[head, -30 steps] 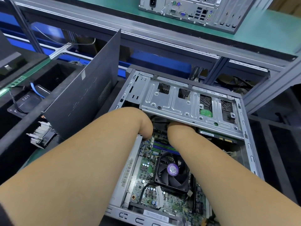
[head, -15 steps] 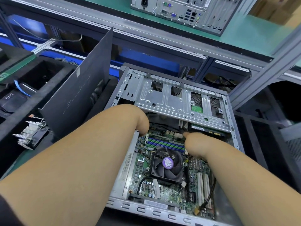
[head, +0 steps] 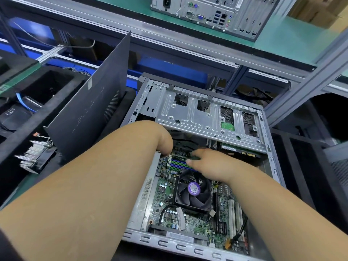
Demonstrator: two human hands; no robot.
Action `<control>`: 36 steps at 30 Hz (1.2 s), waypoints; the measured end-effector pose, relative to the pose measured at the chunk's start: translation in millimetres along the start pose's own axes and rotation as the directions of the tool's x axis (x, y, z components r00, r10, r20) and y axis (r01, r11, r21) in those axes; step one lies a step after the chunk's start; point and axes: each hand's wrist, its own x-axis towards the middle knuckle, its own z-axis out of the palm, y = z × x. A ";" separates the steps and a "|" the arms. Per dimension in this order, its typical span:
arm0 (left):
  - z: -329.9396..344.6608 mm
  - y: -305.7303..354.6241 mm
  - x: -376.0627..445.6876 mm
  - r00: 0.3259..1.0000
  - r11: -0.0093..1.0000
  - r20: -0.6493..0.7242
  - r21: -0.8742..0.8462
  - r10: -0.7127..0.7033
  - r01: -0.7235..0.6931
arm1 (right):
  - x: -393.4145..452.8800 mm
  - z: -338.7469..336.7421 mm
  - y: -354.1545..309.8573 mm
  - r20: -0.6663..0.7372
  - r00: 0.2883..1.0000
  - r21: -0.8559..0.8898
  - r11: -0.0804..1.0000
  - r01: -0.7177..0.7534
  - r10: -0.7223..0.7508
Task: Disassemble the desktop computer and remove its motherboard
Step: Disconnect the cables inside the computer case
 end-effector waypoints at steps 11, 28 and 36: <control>-0.4 -9.0 1.8 0.991 0.994 -0.110 -0.087 -0.076 0.067 | 12.0 7.7 -54.9 -0.059 0.988 -0.059 0.988 0.140 -0.143; 4.5 -12.2 16.0 0.993 0.999 -0.113 -0.002 -0.042 0.042 | 32.2 49.7 -58.4 -0.341 0.892 -0.318 0.929 0.188 -0.297; 3.9 -12.9 16.5 0.995 0.997 -0.102 0.074 -0.011 0.019 | 40.5 43.6 -55.7 -0.311 0.915 -0.266 0.948 0.175 -0.257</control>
